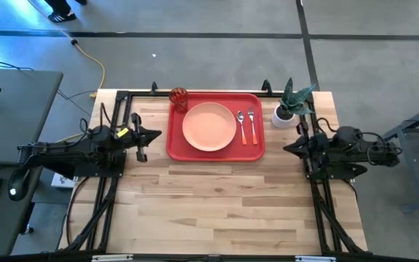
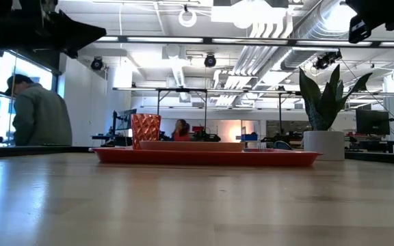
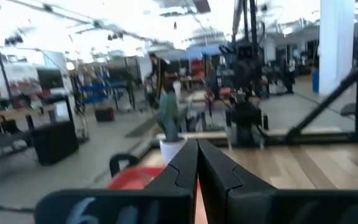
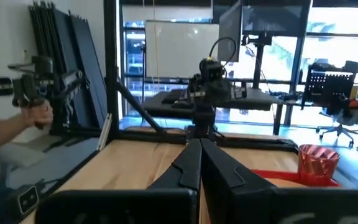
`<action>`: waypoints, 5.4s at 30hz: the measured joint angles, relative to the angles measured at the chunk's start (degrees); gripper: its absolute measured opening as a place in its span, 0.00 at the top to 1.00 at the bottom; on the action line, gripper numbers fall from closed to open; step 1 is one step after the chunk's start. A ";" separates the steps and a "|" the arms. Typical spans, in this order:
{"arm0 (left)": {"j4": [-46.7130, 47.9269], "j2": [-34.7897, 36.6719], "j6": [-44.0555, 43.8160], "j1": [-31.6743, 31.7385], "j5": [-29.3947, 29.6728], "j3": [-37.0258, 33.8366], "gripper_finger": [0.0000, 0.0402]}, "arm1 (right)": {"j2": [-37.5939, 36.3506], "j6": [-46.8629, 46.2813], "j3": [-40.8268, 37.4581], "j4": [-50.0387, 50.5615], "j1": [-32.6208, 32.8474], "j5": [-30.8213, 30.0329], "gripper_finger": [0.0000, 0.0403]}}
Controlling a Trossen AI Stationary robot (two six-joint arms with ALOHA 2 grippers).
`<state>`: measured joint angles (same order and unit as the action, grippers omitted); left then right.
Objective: Pick and place plate/cup/fork/spoon on tray
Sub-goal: Return to Home Position
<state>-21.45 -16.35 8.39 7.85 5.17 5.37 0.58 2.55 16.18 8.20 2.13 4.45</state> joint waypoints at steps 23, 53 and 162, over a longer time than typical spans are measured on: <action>10.07 7.77 -0.36 -4.09 -2.63 0.00 1.00 | -0.37 -8.48 -12.73 -13.73 0.00 -1.75 1.00; 17.25 14.16 -5.39 -4.95 -1.57 -4.68 1.00 | -0.31 -10.31 -15.60 -15.89 0.15 -0.70 1.00; 20.35 6.90 -14.22 -4.93 -4.30 -4.63 1.00 | -0.28 -10.04 -15.67 -9.31 0.13 -6.15 1.00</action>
<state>-1.10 -9.45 -5.82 2.92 0.86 0.73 0.30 -7.49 0.51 -1.10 2.26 -1.70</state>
